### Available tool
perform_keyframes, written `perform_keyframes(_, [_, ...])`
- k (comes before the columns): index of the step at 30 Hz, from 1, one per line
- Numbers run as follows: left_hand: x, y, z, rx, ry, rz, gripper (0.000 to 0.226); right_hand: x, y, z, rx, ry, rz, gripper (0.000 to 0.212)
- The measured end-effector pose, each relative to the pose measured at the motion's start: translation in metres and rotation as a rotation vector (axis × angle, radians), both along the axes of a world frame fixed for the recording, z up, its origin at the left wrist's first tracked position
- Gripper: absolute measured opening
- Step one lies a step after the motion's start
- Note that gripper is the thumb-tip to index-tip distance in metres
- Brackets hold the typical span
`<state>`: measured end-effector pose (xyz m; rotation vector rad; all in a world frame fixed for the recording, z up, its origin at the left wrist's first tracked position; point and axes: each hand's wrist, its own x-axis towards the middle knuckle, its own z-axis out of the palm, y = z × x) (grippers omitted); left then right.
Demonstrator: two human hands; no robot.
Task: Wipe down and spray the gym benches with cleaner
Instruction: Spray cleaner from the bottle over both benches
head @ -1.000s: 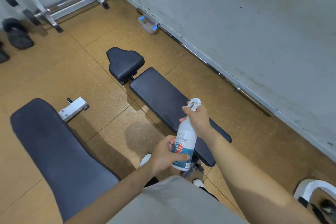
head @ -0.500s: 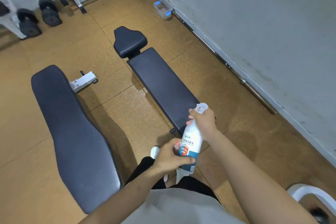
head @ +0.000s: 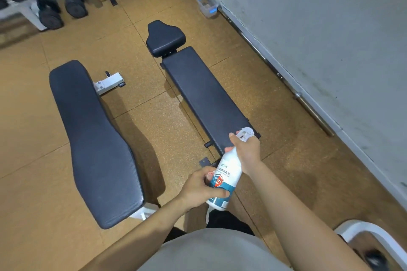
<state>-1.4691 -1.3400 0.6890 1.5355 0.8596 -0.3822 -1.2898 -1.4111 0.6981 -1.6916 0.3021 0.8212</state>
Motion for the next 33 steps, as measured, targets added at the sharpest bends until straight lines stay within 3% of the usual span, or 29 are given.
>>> perform_keyframes(10, [-0.076,-0.008,0.005,-0.042,-0.068,0.050,0.068,-0.075,-0.011,0.002,-0.004,-0.010,-0.058,0.019])
perform_keyframes(14, [-0.134,-0.008,0.004,-0.032,-0.091,0.115,0.079,-0.130,-0.003,0.008,-0.016,-0.048,-0.048,0.016])
perform_keyframes(17, [-0.181,-0.002,0.005,-0.037,-0.138,0.111,0.070,-0.178,0.006,0.018,0.009,-0.066,-0.046,0.017])
perform_keyframes(26, [-0.319,0.013,0.011,0.021,-0.190,0.214,0.082,-0.307,0.052,0.029,0.060,-0.050,0.061,0.017])
perform_keyframes(33, [-0.370,0.022,0.013,0.025,-0.169,0.391,0.079,-0.355,0.097,0.027,0.060,-0.105,0.324,0.026])
